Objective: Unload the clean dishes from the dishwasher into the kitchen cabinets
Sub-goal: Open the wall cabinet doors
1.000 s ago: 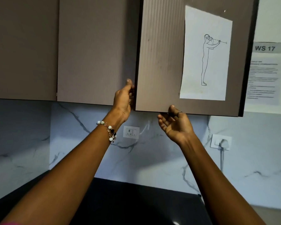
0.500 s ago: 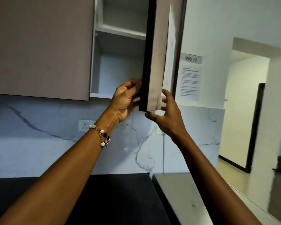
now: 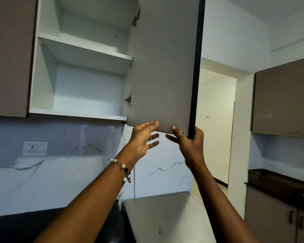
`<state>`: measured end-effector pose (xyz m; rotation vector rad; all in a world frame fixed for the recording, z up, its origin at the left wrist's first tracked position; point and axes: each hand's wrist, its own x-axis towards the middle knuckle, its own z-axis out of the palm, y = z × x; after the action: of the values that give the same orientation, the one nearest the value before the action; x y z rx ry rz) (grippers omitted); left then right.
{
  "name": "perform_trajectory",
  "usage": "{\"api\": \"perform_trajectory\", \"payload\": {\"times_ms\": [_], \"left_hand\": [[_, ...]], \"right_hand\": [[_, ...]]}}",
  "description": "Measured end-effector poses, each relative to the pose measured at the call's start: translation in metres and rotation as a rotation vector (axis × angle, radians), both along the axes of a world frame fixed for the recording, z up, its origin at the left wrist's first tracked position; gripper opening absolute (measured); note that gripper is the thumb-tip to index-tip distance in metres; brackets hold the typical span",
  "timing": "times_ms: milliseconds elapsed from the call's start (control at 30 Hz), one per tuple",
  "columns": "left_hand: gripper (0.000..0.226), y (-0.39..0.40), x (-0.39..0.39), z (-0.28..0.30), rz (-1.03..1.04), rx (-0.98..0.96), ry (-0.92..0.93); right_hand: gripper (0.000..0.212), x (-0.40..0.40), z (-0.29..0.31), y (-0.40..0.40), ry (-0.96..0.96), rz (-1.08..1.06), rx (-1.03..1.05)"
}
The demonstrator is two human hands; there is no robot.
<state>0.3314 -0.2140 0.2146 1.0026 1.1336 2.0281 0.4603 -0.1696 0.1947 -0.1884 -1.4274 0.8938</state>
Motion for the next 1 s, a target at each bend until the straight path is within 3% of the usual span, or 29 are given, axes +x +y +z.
{"api": "perform_trajectory", "payload": {"times_ms": [133,300,400,467,533,667,767,1000], "left_hand": [[0.029,0.04,0.026,-0.004,-0.004,0.06,-0.193],[0.045,0.068,0.037,-0.003,0.076,0.13,-0.25],[0.046,0.075,0.04,-0.004,0.128,0.161,-0.276],[0.045,0.075,0.039,-0.007,0.137,0.159,-0.288],[0.043,0.072,0.038,-0.011,0.157,0.121,-0.268],[0.028,0.059,0.036,-0.028,0.155,-0.041,-0.133],[0.017,0.05,0.038,-0.038,0.129,-0.159,-0.026],[0.014,0.035,0.057,-0.091,0.038,-0.269,0.113]], "right_hand": [[0.033,0.026,-0.001,0.041,-0.02,0.081,-0.065],[0.042,0.035,-0.002,0.069,-0.056,0.101,-0.054],[0.03,0.032,-0.004,0.07,-0.07,0.096,-0.014],[0.04,0.029,-0.005,0.069,-0.064,0.09,-0.055],[0.042,0.028,-0.005,0.069,-0.065,0.079,-0.082],[0.021,0.032,-0.01,0.064,-0.148,0.03,-0.02],[0.024,0.042,-0.022,0.057,-0.214,0.052,-0.014],[0.017,0.086,-0.09,0.044,-0.4,-0.01,-0.147]]}}
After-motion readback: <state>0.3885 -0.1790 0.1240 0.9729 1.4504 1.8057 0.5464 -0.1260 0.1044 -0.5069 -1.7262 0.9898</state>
